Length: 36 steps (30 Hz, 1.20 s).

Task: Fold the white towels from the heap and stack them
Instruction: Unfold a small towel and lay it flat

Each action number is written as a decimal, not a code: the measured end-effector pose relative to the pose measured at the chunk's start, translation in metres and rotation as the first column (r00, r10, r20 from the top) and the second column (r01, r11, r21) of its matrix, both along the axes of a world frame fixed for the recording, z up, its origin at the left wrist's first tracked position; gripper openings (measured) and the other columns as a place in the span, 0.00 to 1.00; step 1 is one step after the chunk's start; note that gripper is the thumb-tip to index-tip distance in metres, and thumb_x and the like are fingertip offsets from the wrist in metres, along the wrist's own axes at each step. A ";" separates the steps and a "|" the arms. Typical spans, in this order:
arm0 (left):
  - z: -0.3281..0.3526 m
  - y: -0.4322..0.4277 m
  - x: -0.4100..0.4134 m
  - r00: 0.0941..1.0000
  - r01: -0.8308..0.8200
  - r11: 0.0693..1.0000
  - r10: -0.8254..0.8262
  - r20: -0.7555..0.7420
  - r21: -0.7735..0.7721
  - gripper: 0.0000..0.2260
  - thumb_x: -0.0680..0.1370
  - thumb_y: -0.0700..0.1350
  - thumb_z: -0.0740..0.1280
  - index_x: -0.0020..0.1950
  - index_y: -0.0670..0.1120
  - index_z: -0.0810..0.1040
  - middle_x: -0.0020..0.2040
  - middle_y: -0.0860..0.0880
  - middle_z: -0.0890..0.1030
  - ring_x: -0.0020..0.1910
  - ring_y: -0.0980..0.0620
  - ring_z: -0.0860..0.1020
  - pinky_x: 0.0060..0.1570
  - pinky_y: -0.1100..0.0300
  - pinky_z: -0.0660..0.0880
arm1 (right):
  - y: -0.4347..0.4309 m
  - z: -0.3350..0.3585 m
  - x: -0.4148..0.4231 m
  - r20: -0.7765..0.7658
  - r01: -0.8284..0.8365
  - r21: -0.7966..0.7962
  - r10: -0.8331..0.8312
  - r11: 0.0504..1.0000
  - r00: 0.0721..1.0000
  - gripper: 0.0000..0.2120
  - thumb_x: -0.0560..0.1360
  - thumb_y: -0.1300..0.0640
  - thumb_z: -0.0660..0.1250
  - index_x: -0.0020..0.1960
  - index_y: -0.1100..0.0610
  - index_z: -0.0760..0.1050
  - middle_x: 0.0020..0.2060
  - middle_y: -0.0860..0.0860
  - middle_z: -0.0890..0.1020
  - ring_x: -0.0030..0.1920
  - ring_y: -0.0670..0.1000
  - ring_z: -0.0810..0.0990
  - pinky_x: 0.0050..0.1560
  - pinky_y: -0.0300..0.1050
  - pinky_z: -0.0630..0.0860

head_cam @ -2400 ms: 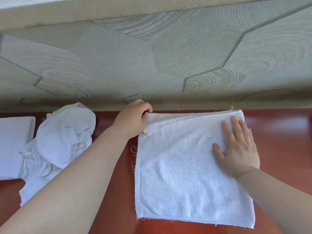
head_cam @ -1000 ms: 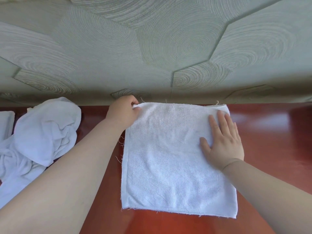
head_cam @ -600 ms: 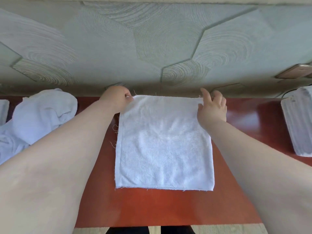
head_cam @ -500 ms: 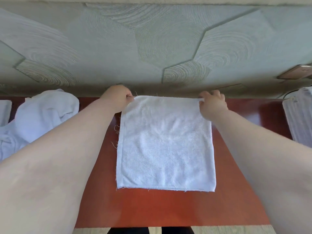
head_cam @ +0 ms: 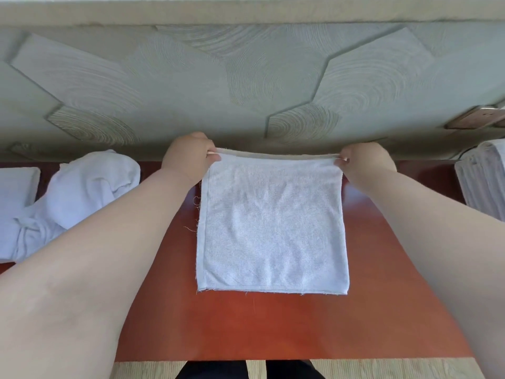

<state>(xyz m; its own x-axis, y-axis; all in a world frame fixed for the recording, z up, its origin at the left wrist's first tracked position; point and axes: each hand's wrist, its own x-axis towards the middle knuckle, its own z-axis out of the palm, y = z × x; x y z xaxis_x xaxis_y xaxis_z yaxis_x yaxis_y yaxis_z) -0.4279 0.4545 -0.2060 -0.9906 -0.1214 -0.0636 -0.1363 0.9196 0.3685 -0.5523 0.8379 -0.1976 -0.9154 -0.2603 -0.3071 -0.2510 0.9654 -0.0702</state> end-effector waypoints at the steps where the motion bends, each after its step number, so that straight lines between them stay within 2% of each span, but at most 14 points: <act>1: 0.006 0.000 0.004 1.000 -0.007 1.000 0.007 -0.017 0.028 0.05 0.79 0.46 0.74 0.45 0.45 0.82 0.46 0.50 0.77 0.44 0.45 0.77 0.42 0.56 0.67 | 0.005 0.003 0.005 -0.030 0.014 -0.070 -0.016 0.997 0.999 0.08 0.80 0.49 0.66 0.52 0.52 0.81 0.43 0.53 0.83 0.50 0.61 0.81 0.43 0.48 0.71; 4: 0.022 0.008 0.024 0.999 0.005 1.000 -0.005 -0.037 0.025 0.09 0.79 0.41 0.72 0.47 0.47 0.71 0.46 0.50 0.74 0.44 0.41 0.74 0.41 0.53 0.67 | 0.019 0.012 0.026 -0.098 0.083 -0.317 -0.120 0.945 0.988 0.08 0.78 0.55 0.69 0.57 0.54 0.78 0.47 0.53 0.84 0.50 0.60 0.80 0.44 0.48 0.71; 6: 0.027 0.014 0.044 1.000 0.016 1.000 -0.016 -0.003 0.018 0.08 0.80 0.41 0.70 0.52 0.48 0.71 0.49 0.52 0.74 0.44 0.43 0.74 0.43 0.51 0.70 | 0.028 0.018 0.045 -0.092 0.099 -0.398 -0.147 0.912 0.985 0.14 0.78 0.58 0.69 0.63 0.54 0.78 0.50 0.52 0.83 0.52 0.59 0.80 0.49 0.50 0.75; 7: 0.028 0.017 0.056 0.999 0.031 1.000 -0.031 0.008 0.005 0.07 0.80 0.41 0.69 0.54 0.49 0.73 0.50 0.53 0.73 0.44 0.43 0.74 0.44 0.50 0.72 | 0.032 0.020 0.058 -0.105 0.073 -0.399 -0.125 0.914 0.987 0.15 0.77 0.60 0.69 0.63 0.54 0.79 0.50 0.52 0.83 0.52 0.59 0.80 0.50 0.51 0.76; 9: 0.027 0.023 0.084 0.998 0.070 0.997 -0.069 0.011 -0.043 0.06 0.78 0.39 0.68 0.50 0.49 0.75 0.47 0.50 0.73 0.38 0.41 0.74 0.38 0.47 0.73 | 0.040 0.022 0.092 -0.173 -0.011 -0.395 -0.063 0.918 0.983 0.12 0.75 0.64 0.68 0.56 0.54 0.82 0.48 0.53 0.81 0.52 0.61 0.79 0.47 0.52 0.77; 11: 0.018 0.027 0.117 0.997 0.081 0.993 -0.080 0.017 -0.084 0.10 0.73 0.34 0.69 0.43 0.48 0.73 0.42 0.48 0.71 0.32 0.40 0.72 0.31 0.46 0.71 | 0.049 0.017 0.136 -0.199 -0.009 -0.387 -0.074 0.922 0.977 0.10 0.73 0.66 0.68 0.52 0.55 0.82 0.49 0.53 0.79 0.51 0.60 0.78 0.44 0.53 0.76; 13: 0.004 0.031 0.152 0.995 0.076 0.991 -0.068 0.072 -0.110 0.14 0.69 0.32 0.70 0.41 0.49 0.70 0.42 0.47 0.71 0.29 0.40 0.70 0.28 0.49 0.68 | 0.060 0.002 0.180 -0.190 -0.006 -0.346 -0.064 0.938 0.980 0.11 0.72 0.66 0.71 0.51 0.55 0.80 0.49 0.53 0.77 0.48 0.61 0.79 0.41 0.52 0.76; 16: -0.024 0.042 0.199 0.981 0.097 0.987 -0.074 0.177 -0.128 0.18 0.65 0.30 0.73 0.41 0.48 0.70 0.43 0.46 0.71 0.24 0.43 0.67 0.26 0.53 0.62 | 0.077 -0.029 0.230 -0.060 -0.023 -0.283 0.006 0.959 0.998 0.12 0.70 0.65 0.72 0.51 0.54 0.80 0.49 0.53 0.77 0.42 0.62 0.80 0.36 0.51 0.76; 19: -0.046 0.055 0.227 0.967 0.066 0.985 -0.023 0.254 -0.161 0.17 0.63 0.29 0.73 0.43 0.45 0.72 0.43 0.44 0.71 0.22 0.46 0.62 0.24 0.57 0.59 | 0.083 -0.047 0.251 0.078 -0.028 -0.169 0.042 0.985 0.996 0.11 0.74 0.62 0.69 0.55 0.52 0.78 0.48 0.52 0.75 0.38 0.62 0.79 0.33 0.48 0.69; 22: -0.042 0.067 0.235 0.944 -0.026 0.983 0.083 0.320 -0.180 0.13 0.72 0.38 0.70 0.54 0.47 0.74 0.48 0.45 0.72 0.29 0.40 0.72 0.30 0.53 0.68 | 0.081 -0.047 0.254 0.155 -0.038 -0.105 0.054 0.994 0.986 0.14 0.78 0.57 0.64 0.62 0.49 0.74 0.52 0.51 0.76 0.43 0.61 0.80 0.37 0.49 0.72; 26: -0.033 0.078 0.238 0.922 -0.140 0.987 0.158 0.352 -0.076 0.11 0.78 0.51 0.64 0.59 0.55 0.69 0.49 0.52 0.74 0.42 0.45 0.78 0.44 0.51 0.76 | 0.079 -0.039 0.255 0.193 0.051 -0.177 -0.016 0.983 0.981 0.13 0.77 0.48 0.66 0.60 0.46 0.72 0.50 0.46 0.74 0.43 0.55 0.79 0.42 0.49 0.77; 29: -0.037 0.080 0.239 0.922 -0.224 0.975 0.205 0.330 0.019 0.07 0.80 0.50 0.66 0.58 0.53 0.74 0.48 0.52 0.77 0.45 0.47 0.77 0.45 0.53 0.75 | 0.074 -0.041 0.252 0.211 0.127 -0.198 -0.084 0.972 0.974 0.09 0.78 0.50 0.66 0.58 0.48 0.74 0.48 0.46 0.75 0.45 0.54 0.78 0.45 0.50 0.77; 32: -0.040 0.083 0.239 0.921 -0.334 0.930 0.289 0.261 0.150 0.01 0.80 0.46 0.69 0.50 0.52 0.79 0.44 0.53 0.78 0.45 0.50 0.77 0.44 0.55 0.73 | 0.069 -0.043 0.250 0.235 0.218 -0.226 -0.164 0.949 0.958 0.06 0.79 0.53 0.64 0.55 0.48 0.76 0.48 0.47 0.77 0.46 0.54 0.78 0.45 0.50 0.77; 36: -0.030 0.087 0.240 0.899 -0.421 0.880 0.371 0.234 0.221 0.03 0.80 0.45 0.68 0.47 0.51 0.80 0.39 0.55 0.79 0.42 0.51 0.78 0.41 0.57 0.72 | 0.073 -0.031 0.255 0.165 0.288 -0.351 -0.244 0.891 0.956 0.04 0.76 0.57 0.65 0.44 0.49 0.73 0.39 0.46 0.78 0.39 0.51 0.76 0.36 0.47 0.70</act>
<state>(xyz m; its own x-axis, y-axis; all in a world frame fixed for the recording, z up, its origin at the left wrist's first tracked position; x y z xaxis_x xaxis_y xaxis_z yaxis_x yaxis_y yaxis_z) -0.1879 0.5418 -0.2358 -0.8313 -0.4556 -0.3185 -0.5550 0.6488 0.5206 -0.2977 0.9111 -0.2286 -0.9310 -0.1257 -0.3426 0.0429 0.8946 -0.4447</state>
